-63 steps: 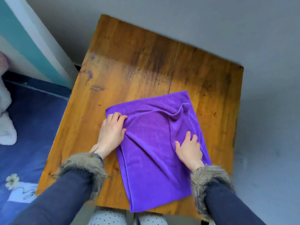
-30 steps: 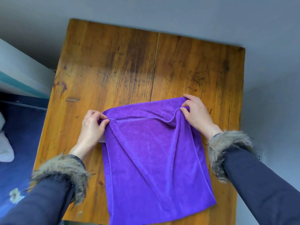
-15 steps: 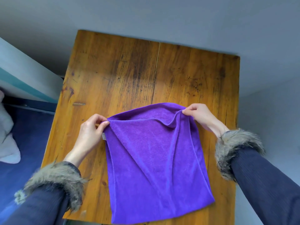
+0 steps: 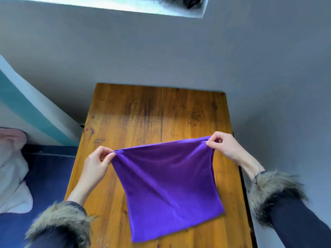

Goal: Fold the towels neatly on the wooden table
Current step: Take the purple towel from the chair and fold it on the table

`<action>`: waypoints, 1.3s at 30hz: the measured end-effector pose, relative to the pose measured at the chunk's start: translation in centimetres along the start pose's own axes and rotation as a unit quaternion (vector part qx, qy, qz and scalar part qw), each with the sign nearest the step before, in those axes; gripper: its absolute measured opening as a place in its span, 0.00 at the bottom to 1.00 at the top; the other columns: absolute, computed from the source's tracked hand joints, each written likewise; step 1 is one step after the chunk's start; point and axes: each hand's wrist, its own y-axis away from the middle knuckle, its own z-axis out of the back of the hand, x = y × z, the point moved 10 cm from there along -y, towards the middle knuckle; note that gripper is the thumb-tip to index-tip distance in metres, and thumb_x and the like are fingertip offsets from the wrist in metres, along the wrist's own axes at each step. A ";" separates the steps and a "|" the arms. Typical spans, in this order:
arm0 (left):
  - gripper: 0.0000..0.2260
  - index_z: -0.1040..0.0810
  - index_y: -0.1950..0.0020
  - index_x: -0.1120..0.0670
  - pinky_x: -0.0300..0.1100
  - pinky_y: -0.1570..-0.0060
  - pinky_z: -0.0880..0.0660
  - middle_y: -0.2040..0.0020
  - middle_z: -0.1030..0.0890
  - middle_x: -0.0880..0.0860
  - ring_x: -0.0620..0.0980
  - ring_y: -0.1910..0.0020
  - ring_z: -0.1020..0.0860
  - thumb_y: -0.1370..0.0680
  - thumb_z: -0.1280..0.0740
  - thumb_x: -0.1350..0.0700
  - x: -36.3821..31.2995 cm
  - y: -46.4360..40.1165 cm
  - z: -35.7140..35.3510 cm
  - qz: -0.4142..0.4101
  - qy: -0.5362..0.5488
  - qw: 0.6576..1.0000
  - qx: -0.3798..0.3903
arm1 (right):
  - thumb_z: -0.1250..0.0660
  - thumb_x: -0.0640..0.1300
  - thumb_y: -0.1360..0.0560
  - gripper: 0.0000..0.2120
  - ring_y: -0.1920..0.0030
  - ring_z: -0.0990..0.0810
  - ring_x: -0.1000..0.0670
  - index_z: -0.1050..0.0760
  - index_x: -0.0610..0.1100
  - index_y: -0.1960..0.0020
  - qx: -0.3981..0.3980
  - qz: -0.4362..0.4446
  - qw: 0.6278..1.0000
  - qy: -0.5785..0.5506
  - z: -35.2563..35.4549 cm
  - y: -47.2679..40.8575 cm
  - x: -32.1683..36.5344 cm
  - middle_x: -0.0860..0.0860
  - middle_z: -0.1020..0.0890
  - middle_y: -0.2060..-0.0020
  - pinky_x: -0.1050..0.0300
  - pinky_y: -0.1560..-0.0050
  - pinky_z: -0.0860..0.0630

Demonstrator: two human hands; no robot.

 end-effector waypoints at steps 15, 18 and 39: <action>0.04 0.22 0.55 0.59 0.43 0.54 0.24 0.57 0.19 0.57 0.52 0.58 0.22 0.23 0.35 0.61 -5.2 2.7 5.8 -0.018 0.167 0.985 0.049 | 0.34 0.31 0.28 0.08 0.59 0.25 0.46 0.23 0.38 0.64 -0.085 0.003 0.968 -0.238 3.5 9.4 1.6 0.41 0.22 0.64 0.55 0.56 0.28; 0.04 0.22 0.55 0.59 0.42 0.55 0.25 0.58 0.19 0.57 0.51 0.59 0.23 0.22 0.36 0.61 -6.2 2.6 6.9 -0.017 0.207 0.978 0.019 | 0.31 0.32 0.29 0.06 0.66 0.27 0.51 0.22 0.37 0.65 -0.029 -0.015 0.994 -0.100 3.4 9.9 2.4 0.44 0.22 0.67 0.61 0.63 0.29; 0.03 0.22 0.55 0.59 0.36 0.59 0.24 0.60 0.19 0.56 0.50 0.60 0.22 0.23 0.35 0.63 -9.8 2.6 10.3 -0.058 0.211 0.975 -0.044 | 0.34 0.34 0.26 0.08 0.76 0.30 0.59 0.26 0.38 0.63 -0.103 0.128 0.985 -0.057 6.8 10.8 8.6 0.47 0.24 0.71 0.68 0.73 0.32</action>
